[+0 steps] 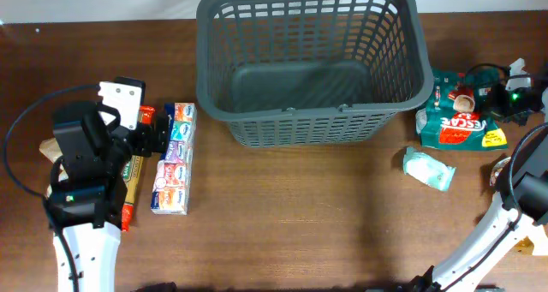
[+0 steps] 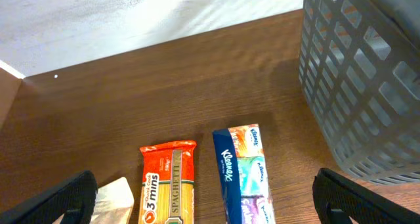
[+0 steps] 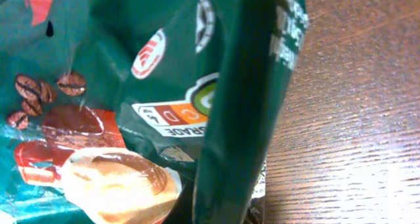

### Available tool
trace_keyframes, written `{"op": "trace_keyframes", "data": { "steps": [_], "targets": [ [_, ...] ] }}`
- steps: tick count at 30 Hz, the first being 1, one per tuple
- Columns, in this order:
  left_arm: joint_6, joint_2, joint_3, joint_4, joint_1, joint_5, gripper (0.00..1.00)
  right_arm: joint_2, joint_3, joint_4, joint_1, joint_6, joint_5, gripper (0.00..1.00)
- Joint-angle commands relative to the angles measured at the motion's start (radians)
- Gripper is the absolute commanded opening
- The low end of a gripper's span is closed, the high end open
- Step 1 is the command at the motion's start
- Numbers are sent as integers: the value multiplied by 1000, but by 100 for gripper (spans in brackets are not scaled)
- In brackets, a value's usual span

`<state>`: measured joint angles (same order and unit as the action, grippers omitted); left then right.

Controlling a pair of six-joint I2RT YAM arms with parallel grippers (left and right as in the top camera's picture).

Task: Pack container
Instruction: 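Grasp the green Nescafé bag with the right gripper and lift it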

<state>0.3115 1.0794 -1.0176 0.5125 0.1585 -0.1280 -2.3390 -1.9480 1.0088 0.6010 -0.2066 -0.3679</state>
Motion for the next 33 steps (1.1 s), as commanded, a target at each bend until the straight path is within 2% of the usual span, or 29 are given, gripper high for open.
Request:
{"op": "trace_keyframes", "data": {
  "steps": [1,10,14,25,33],
  "targets": [
    [12,5,-21,-3,3,-18,99,-40,-3,2,17,92,2,4],
    [12,5,-21,-3,3,-18,99,-11,-44,11,126,163,-266,4],
    [12,5,-21,-3,3,-18,99,33,-75,20,163,163,-318,4],
    [12,5,-21,-3,3,-18,99,82,-217,57,176,201,-554,4],
    [12,5,-21,-3,3,-18,99,127,-328,81,163,242,-567,4]
  ]
}}
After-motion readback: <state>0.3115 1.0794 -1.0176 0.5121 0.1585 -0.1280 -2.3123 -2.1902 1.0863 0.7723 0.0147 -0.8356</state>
